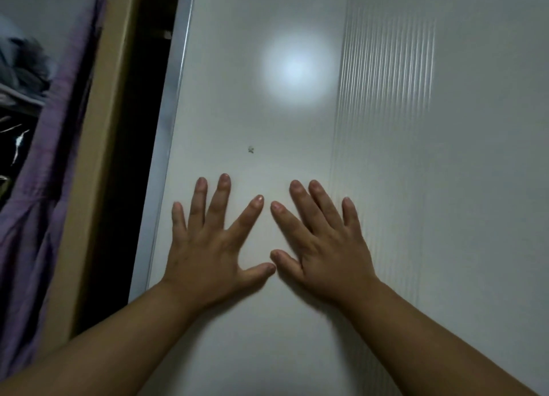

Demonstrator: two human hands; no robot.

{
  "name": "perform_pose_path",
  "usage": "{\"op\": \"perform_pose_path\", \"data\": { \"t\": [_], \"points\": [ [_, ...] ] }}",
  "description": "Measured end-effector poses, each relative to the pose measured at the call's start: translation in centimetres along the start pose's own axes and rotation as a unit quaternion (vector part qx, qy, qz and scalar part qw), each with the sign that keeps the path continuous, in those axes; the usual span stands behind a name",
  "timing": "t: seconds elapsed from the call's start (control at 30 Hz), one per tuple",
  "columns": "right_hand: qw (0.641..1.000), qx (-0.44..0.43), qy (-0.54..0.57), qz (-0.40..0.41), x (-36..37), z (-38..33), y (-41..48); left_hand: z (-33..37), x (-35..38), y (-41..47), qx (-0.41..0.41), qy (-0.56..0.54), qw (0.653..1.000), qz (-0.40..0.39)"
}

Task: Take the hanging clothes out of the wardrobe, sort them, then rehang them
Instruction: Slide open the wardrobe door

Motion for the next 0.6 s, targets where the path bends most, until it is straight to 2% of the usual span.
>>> {"op": "perform_pose_path", "data": {
  "t": [0.33,0.5,0.6],
  "points": [
    [1.000,0.021,-0.005,-0.016,-1.6,3.9,-2.4,4.2,-0.3,0.6,0.030,-0.041,0.999,0.001],
    [0.998,0.063,-0.006,-0.024,-2.7,6.2,-4.2,4.8,-1.0,1.4,0.085,-0.062,0.994,0.021],
    [0.995,0.093,-0.013,-0.026,-3.5,7.2,-5.3,4.6,-1.2,1.8,0.067,-0.102,0.992,0.043]
  ]
}}
Point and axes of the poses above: each hand's wrist, its own y-axis towards the middle knuckle, its own x-axis out of the palm, z = x × y, the point moved 1 cm from there along y, towards the middle knuckle, and after that the axes turned 8 degrees about y, right-handed, at the moved point
